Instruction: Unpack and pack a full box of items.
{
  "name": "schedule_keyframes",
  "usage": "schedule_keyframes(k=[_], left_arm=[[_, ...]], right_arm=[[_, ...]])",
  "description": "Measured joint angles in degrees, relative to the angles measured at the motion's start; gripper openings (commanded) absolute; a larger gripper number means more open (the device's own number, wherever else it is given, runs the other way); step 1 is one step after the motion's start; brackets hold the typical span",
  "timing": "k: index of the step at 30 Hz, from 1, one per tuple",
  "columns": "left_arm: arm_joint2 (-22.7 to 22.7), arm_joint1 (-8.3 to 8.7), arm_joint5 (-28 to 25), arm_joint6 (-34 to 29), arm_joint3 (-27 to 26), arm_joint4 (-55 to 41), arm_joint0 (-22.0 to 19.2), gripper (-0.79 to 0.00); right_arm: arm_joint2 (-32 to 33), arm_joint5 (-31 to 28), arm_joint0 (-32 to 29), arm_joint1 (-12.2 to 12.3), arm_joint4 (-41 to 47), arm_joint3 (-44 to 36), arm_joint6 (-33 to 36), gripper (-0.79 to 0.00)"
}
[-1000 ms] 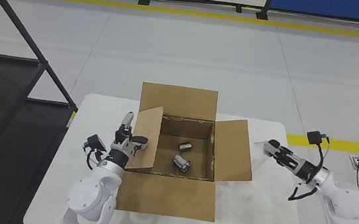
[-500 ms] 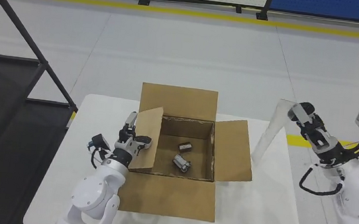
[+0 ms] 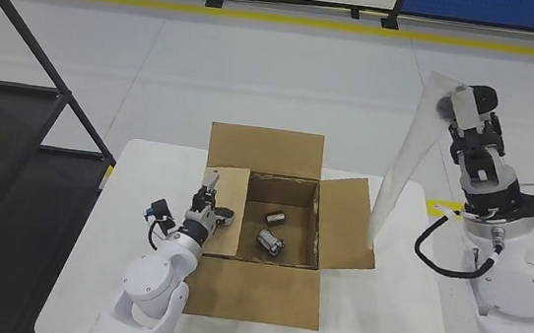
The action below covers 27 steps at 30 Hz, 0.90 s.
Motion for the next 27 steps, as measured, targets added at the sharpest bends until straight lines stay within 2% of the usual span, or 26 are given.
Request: schedule_keyframes(k=[4,9,14,17,27], left_arm=[[-0.79,-0.02,-2.14,-0.91,-2.79,-1.82,0.74,0.0],[-3.12,0.03,-3.85,-3.91,-12.06,-9.16,5.28,0.0],[-5.0,0.02,-2.28,-6.45,-19.58,-18.79,9.69,0.0],[-5.29,-0.05,-1.03,-6.24,-20.53,-23.26,10.37,0.0],[-4.76,0.02,-0.58,-7.06,-20.63,-21.8,10.13,0.0]], right_arm=[[-3.11,2.43,3.59,-0.85,-0.69,-0.86,-0.71,-0.785],[-7.82,6.87,8.28,-2.12,-6.63,-1.68,-2.88,-0.785],[-12.74,11.15,12.63,-3.68,-9.48,-0.68,-6.75,-0.785],[-12.66,11.19,12.65,-3.68,-9.43,-0.64,-6.74,-0.785],[-12.62,11.74,12.01,-3.76,-9.85,-0.66,-7.01,-0.785]])
